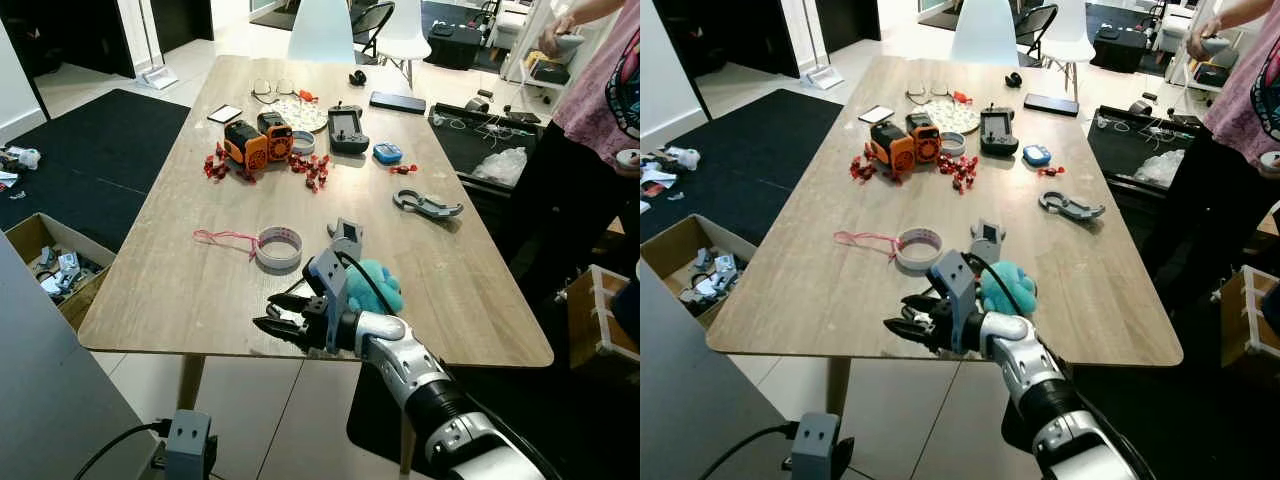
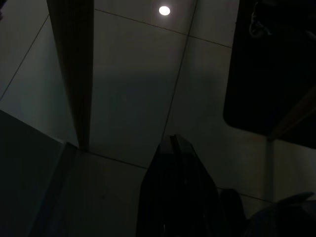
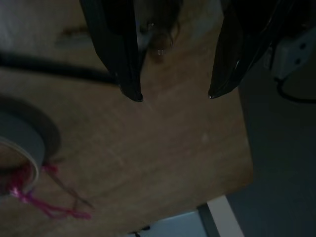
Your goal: Hang keys on a hook
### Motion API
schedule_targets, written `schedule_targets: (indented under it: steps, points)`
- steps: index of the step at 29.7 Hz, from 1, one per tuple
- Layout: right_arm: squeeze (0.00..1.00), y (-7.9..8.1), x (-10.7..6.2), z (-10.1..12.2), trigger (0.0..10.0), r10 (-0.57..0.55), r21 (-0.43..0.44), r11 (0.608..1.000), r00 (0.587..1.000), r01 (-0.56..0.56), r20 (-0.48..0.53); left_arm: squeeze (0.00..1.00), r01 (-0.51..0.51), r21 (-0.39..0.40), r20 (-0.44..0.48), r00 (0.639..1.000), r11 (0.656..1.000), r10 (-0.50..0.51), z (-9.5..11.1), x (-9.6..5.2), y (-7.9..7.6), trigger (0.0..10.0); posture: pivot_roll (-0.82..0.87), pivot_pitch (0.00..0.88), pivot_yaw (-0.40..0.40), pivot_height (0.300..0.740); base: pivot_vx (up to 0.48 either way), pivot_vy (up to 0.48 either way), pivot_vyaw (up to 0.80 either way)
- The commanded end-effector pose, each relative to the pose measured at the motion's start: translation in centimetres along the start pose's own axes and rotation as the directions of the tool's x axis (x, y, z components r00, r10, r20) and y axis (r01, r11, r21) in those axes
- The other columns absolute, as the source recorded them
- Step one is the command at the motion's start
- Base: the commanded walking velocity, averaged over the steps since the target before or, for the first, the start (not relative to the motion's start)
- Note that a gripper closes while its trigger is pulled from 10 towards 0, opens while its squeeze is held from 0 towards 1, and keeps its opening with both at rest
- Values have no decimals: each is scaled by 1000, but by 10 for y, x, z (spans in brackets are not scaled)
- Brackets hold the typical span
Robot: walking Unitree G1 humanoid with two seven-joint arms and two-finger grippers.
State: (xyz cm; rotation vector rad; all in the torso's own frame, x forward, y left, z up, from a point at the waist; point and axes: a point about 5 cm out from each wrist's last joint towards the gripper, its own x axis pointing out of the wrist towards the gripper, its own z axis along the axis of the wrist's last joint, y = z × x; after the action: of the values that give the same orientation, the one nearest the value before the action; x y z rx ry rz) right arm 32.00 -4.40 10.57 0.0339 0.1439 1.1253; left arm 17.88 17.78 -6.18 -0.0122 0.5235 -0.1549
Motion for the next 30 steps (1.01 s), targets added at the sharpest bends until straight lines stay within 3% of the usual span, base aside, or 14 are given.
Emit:
schedule_targets:
  steps: [1, 30]
  points:
    - [0, -2, -5, -2, 10000, -37, -12, 999, 999, 37, 7, 0, 3, -17, -10, 1000, 1000, -3, -5, -3, -3, 10000, 50, 105, -72, 740, 0, 0, 0]
    - [0, 9, -8, -25, 10000, -167, 79, 983, 986, 165, 12, 0, 6, -16, -5, 1000, 1000, -7, -5, -4, -2, 10000, 54, 104, -69, 740, 0, 0, 0]
